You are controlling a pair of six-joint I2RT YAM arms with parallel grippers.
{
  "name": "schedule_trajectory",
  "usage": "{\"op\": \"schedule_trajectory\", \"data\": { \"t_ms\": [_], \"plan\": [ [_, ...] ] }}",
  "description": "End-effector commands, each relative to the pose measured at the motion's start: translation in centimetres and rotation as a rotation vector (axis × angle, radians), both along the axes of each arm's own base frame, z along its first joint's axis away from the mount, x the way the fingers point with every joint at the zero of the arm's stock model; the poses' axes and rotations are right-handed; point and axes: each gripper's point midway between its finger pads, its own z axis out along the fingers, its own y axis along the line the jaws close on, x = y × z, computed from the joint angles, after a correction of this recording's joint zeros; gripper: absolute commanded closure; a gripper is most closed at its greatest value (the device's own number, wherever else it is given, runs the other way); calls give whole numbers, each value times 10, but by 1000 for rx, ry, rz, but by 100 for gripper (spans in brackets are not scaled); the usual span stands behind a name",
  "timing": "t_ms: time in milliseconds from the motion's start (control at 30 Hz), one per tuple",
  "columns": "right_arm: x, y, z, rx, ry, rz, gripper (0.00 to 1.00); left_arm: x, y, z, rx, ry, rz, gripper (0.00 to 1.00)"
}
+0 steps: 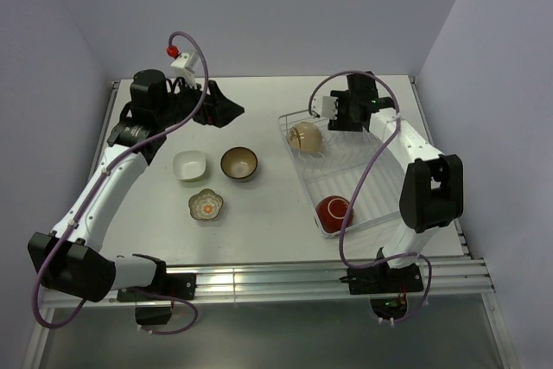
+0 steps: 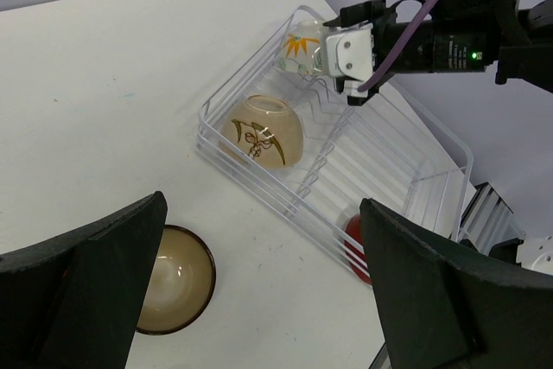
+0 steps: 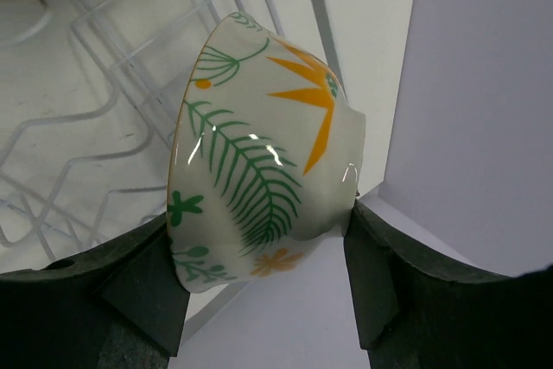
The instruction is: Load the bowls into the dish rack
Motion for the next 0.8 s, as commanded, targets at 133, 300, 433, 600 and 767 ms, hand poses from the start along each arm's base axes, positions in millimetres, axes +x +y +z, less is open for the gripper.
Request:
{"op": "schedule_trajectory", "data": {
  "t_ms": [133,300,433,600,767],
  "plan": [
    [17,18,3,-90,-86,73,100,-1,6,6,6,-45,2,0],
    [14,18,-14,-142,-72,128,100,1,5,3,5,-42,-2,0],
    [14,14,-18,-175,-72,123,100,2,5,0,8,-34,-2,0],
    [18,11,-26,-190,-66,118,100,3,7,-3,14,-28,0,1],
    [19,7,-30,-223,-71,121,100,3,7,-4,16,-29,1,0]
  ]
}}
